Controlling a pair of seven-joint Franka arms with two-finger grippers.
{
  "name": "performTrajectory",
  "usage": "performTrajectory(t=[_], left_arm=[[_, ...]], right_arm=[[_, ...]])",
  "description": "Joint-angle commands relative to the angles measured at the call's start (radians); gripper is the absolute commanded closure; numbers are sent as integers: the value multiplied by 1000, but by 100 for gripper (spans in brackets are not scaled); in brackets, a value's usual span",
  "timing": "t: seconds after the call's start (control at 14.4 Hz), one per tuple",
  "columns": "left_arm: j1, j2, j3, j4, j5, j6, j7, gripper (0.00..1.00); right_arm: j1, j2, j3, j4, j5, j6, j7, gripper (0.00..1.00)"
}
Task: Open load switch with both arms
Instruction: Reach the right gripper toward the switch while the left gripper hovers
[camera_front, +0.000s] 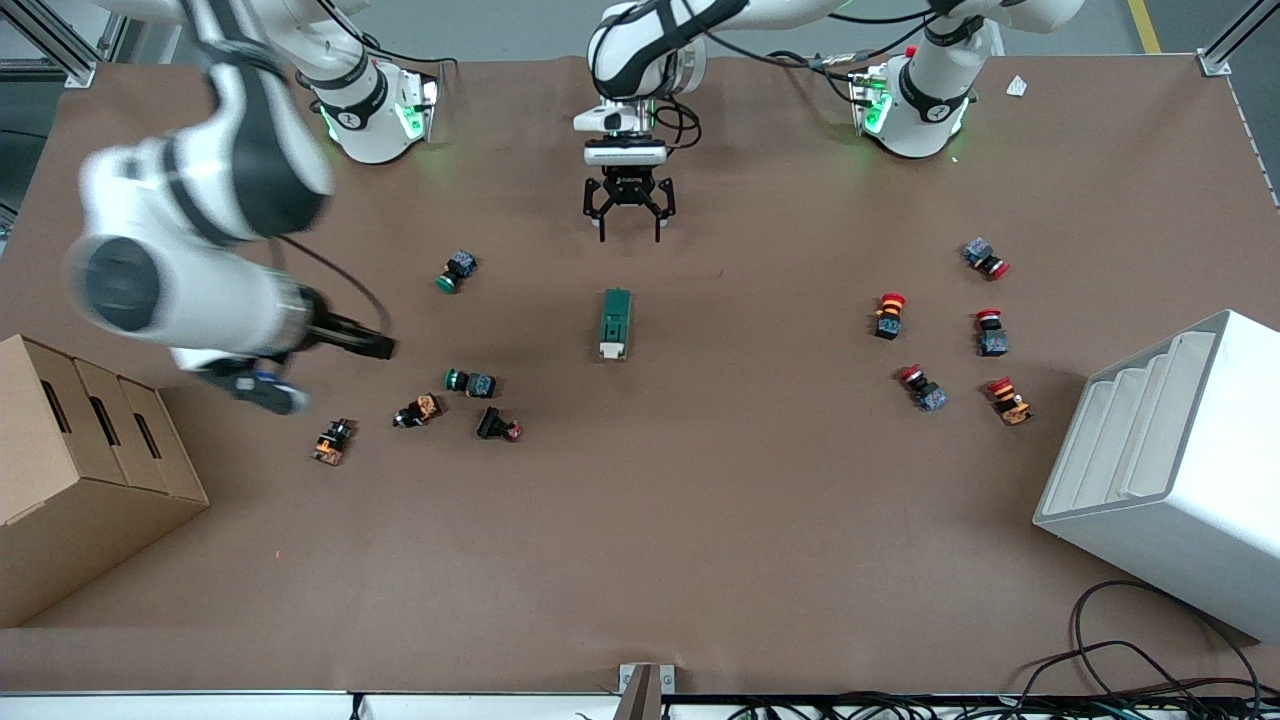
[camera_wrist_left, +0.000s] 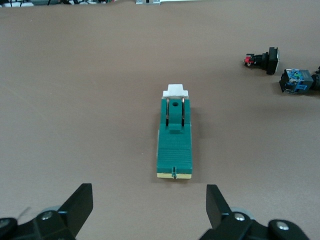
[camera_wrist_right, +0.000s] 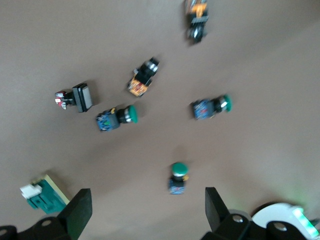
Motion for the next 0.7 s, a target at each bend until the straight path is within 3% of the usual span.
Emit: performTrajectory(t=[0.0, 0.28, 0.49, 0.63], left_arm=[[-126, 82, 108, 79, 68, -42, -74, 0], [-347, 94, 334, 86, 107, -42, -192, 0], [-373, 132, 353, 138, 133, -51, -252, 1], [-370, 177, 369, 174, 218, -88, -316, 1]], right_arm=[[59, 82, -5, 22, 24, 20, 256, 0], [154, 212, -5, 80, 134, 106, 615, 0], [266, 332, -4, 174, 133, 172, 867, 0], [310, 404, -5, 223, 131, 255, 1022, 0]])
